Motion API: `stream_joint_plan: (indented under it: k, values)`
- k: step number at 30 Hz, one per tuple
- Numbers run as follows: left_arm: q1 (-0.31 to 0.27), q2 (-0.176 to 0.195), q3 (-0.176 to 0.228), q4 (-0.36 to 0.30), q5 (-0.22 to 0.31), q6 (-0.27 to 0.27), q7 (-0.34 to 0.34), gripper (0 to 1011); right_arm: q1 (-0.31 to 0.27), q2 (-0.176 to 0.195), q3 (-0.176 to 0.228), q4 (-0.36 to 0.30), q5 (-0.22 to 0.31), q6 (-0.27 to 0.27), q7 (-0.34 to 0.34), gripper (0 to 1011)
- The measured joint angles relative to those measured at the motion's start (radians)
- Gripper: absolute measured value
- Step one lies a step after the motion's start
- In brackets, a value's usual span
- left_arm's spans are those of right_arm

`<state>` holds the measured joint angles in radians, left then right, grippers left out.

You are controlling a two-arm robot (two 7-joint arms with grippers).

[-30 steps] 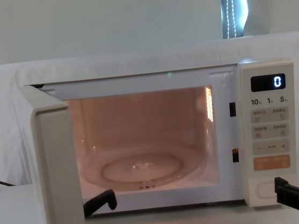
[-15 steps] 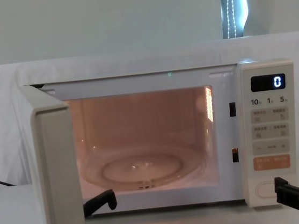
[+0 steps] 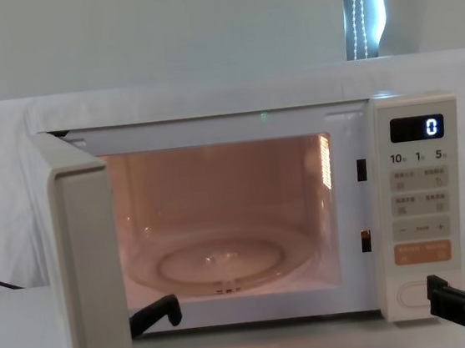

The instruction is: Press the button to open the microwave door with one hand; close the microwave door with the other hand.

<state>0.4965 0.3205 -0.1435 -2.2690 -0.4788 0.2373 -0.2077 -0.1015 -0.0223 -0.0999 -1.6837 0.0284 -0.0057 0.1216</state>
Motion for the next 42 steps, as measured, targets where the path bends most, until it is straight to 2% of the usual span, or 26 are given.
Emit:
stream_joint_plan:
  k: [10,14,21,34,42]
  values:
    - [-0.001,0.002,0.002,0.001,0.000,-0.002,0.003,0,0.000,0.000,0.000,0.000,0.000,0.000,0.000,1002]
    - [-0.018,0.014,0.018,0.004,-0.002,-0.007,0.010,0,0.000,0.000,0.000,0.000,0.000,0.000,0.000,1002]
    - [-0.043,0.032,0.021,0.007,-0.015,-0.004,0.024,0,0.000,0.000,0.000,0.000,0.000,0.000,0.000,1002]
    - [-0.079,0.072,0.017,0.037,-0.097,0.019,0.013,0,0.000,0.000,0.000,0.000,0.000,0.000,0.000,1002]
    - [-0.132,0.116,0.035,0.075,-0.144,0.033,-0.020,0,0.000,0.000,0.000,0.000,0.000,0.000,0.000,1002]
